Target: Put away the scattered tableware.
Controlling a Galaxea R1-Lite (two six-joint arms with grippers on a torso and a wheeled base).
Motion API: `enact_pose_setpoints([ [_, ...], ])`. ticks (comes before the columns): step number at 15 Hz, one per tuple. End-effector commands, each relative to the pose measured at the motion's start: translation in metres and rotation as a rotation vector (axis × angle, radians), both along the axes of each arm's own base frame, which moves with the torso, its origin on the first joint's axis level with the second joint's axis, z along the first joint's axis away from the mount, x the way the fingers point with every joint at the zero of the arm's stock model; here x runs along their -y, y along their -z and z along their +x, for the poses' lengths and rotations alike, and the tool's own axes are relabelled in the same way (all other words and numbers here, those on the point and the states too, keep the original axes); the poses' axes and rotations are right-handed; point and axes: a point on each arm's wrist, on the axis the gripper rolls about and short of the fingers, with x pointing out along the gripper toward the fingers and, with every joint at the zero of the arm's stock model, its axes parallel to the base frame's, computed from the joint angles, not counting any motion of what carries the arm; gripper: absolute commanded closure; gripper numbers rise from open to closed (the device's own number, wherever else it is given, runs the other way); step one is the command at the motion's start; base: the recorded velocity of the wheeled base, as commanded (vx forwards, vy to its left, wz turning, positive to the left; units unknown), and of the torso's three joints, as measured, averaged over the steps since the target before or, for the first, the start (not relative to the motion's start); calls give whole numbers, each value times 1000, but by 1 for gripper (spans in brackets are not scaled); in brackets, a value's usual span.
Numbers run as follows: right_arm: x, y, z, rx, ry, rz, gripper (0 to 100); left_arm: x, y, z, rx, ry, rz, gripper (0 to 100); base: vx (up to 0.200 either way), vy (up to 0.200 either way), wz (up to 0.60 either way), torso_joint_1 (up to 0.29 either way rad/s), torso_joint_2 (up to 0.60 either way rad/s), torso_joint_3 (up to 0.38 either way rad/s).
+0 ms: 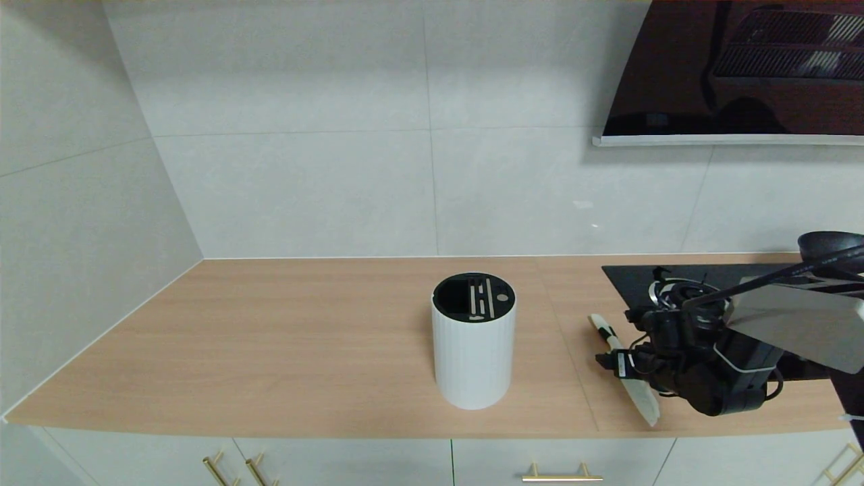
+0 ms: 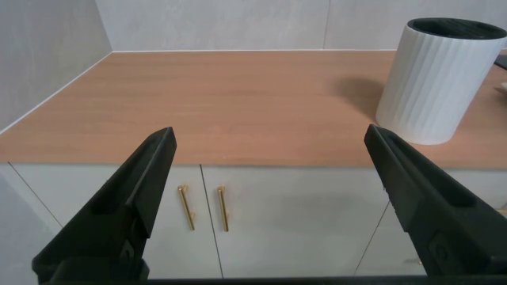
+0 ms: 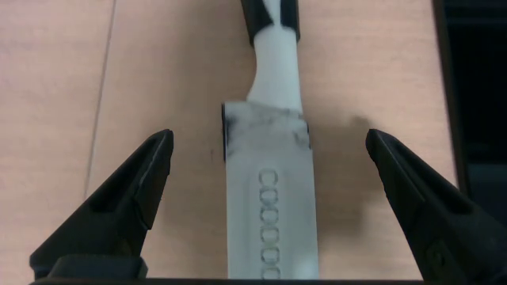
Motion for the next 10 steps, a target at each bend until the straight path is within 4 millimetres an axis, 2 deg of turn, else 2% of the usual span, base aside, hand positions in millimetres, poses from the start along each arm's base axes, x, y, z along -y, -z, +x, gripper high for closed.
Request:
enact_pose_setpoints([
  [1,-1,-1,3,12,1,3,0,0,0,0,0,-1,0,0,0,0,0,0,0,0],
  [10,-3,9,3,-9,3,-5,0,0,0,0,-1,-1,0,0,0,0,0,0,0,0],
])
